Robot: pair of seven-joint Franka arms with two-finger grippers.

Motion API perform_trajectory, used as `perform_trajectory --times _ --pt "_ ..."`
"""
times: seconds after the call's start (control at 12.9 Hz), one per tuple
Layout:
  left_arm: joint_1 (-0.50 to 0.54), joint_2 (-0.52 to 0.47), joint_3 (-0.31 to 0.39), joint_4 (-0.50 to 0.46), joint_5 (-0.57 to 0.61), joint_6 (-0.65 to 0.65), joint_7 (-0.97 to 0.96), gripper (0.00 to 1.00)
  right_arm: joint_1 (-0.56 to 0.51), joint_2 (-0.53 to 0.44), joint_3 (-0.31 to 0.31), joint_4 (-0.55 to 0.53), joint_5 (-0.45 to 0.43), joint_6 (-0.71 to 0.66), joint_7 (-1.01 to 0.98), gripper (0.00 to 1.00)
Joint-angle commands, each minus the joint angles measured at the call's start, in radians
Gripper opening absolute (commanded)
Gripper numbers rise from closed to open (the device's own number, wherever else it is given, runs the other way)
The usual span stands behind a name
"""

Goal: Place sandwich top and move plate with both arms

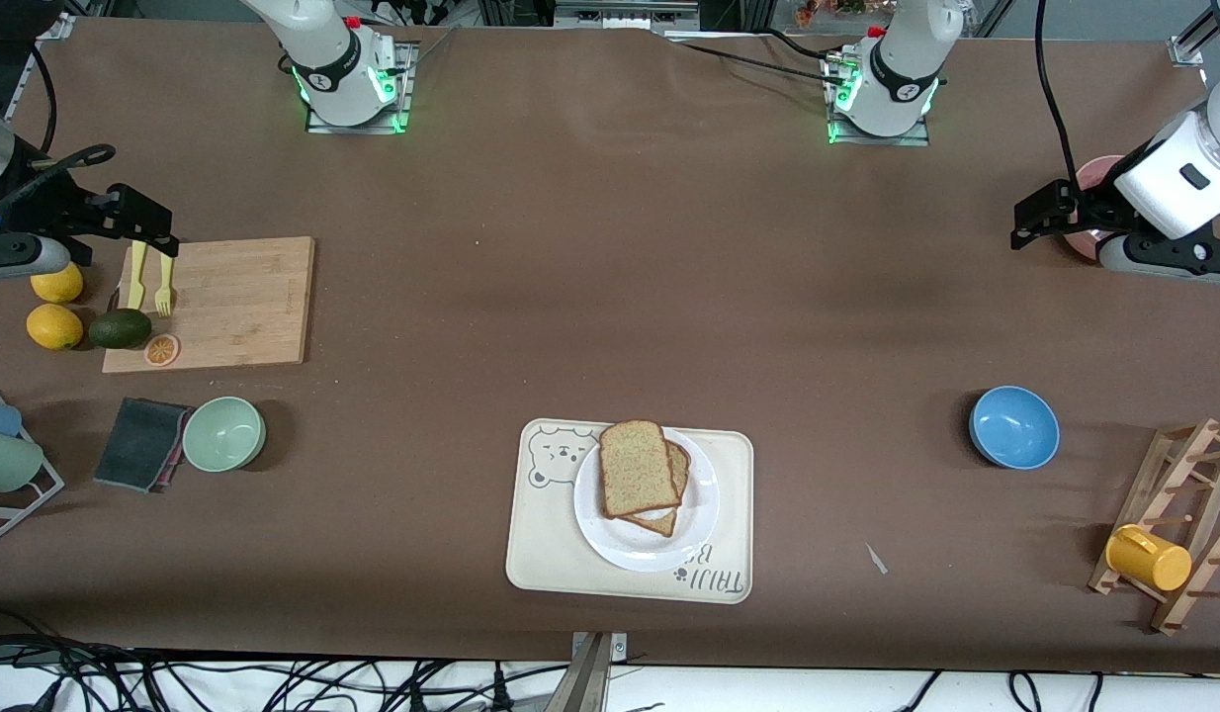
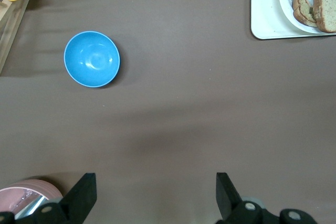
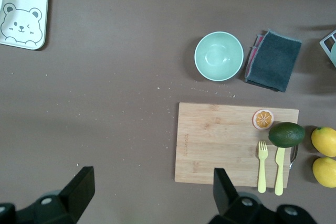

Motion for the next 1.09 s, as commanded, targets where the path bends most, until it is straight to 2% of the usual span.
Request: perform_trajectory --times 0.0,1.01 --pt "-0.003 -0.017 -0.004 -0.012 0.039 0.011 -0.009 1.0 0.005 -0.018 0.0 -0.001 -0.004 -0.012 0.002 1.0" --pt "-0.003 -0.017 -0.004 -0.009 0.04 0.01 -0.009 1.0 0.003 -0.046 0.0 -0.01 -0.004 -0.003 -0.016 1.0"
